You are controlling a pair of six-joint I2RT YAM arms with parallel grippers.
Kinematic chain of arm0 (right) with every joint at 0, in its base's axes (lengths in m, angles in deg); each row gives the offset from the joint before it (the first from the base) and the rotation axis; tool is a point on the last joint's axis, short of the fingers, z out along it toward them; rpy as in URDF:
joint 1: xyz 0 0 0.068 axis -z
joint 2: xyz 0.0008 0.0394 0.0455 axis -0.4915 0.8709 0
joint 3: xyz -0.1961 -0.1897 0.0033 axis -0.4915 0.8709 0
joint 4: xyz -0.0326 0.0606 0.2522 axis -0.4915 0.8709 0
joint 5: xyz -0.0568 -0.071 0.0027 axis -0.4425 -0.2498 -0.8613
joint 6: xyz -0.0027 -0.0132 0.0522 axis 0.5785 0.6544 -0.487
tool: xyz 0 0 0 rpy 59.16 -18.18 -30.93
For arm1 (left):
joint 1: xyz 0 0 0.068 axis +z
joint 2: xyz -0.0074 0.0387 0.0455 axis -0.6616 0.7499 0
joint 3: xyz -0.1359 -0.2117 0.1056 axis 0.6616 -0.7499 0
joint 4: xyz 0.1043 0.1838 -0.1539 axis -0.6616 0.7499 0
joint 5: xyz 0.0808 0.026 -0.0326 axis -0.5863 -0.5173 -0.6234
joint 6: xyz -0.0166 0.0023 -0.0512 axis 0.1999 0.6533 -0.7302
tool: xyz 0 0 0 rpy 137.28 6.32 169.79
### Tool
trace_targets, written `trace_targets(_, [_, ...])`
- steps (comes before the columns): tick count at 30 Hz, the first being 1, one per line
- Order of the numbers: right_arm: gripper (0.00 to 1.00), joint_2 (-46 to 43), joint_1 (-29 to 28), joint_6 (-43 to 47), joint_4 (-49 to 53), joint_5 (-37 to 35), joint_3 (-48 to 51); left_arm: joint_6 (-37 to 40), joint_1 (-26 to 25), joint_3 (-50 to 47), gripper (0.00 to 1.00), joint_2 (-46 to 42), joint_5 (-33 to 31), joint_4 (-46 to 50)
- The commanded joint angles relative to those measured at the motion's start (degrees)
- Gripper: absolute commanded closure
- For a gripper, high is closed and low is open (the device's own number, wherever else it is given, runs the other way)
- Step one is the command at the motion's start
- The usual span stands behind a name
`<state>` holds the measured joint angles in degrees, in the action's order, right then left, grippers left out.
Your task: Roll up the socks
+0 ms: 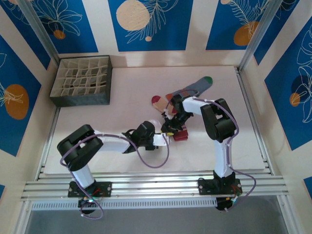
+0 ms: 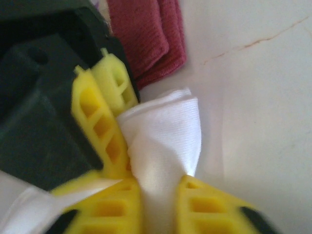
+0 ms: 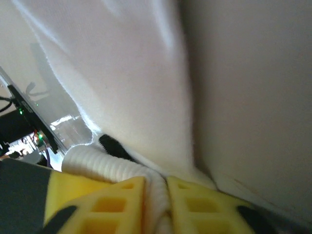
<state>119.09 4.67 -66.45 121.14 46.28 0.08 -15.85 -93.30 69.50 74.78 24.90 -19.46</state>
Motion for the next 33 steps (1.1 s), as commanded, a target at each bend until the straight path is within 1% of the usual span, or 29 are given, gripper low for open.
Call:
trace_targets(1, [0.65,-0.8,0.2,-0.1,0.3,0.3,1.3,-0.2,-0.2,0.0,1.00,1.8,-0.7,5.0])
trace_targets(2, [0.62,-1.7,1.0,-0.8,-1.1,2.3,1.6,-0.5,-0.1,-0.5,1.00,1.4,0.2,5.0])
trace_targets(3, [0.61,-2.4,1.8,-1.6,-1.9,3.4,1.5,-0.8,-0.1,-1.1,1.00,1.0,1.0,4.9])
trace_targets(5, [0.61,-3.1,3.0,-2.7,-2.3,3.2,0.0,-1.2,-0.1,-2.2,1.00,0.3,2.1,4.2])
trace_targets(7, [0.64,-3.3,3.0,-2.7,-1.7,2.1,-2.2,-1.4,0.0,-2.9,1.00,0.1,2.8,3.8])
trace_targets(9, [0.71,-2.6,2.0,-2.7,-1.1,2.1,-4.7,-1.6,-0.1,-3.0,1.00,0.0,3.5,3.8])
trace_targets(12, [0.80,-0.8,-0.1,-2.7,-0.6,1.0,-7.2,-1.6,-0.1,-3.2,1.00,-0.1,3.9,3.4])
trace_targets(15, [0.86,1.7,-2.3,-2.9,-1.0,0.8,-8.6,-1.7,-0.1,-3.6,1.00,-0.1,4.5,2.5])
trace_targets(19, [0.91,5.9,-4.0,-3.1,-1.0,0.8,-10.4,-1.8,-0.1,-3.5,1.00,-0.1,5.1,2.9])
trace_targets(21, [0.92,7.3,-4.1,-3.7,-0.9,-0.4,-10.6,-2.1,-0.1,-3.8,1.00,-0.7,5.3,3.0])
trace_targets(26, [0.94,9.2,-1.9,-6.5,0.2,-6.1,-10.3,-4.0,-0.1,-6.1,1.00,-3.3,6.1,3.0])
trace_targets(29, [0.95,8.8,0.3,-7.6,-0.4,-8.1,-9.1,-5.5,-0.1,-7.6,1.00,-4.7,7.2,3.1])
trace_targets(33, [0.95,8.5,1.7,-7.9,-0.8,-10.1,-8.6,-8.4,-0.1,-9.0,1.00,-5.7,9.5,2.7])
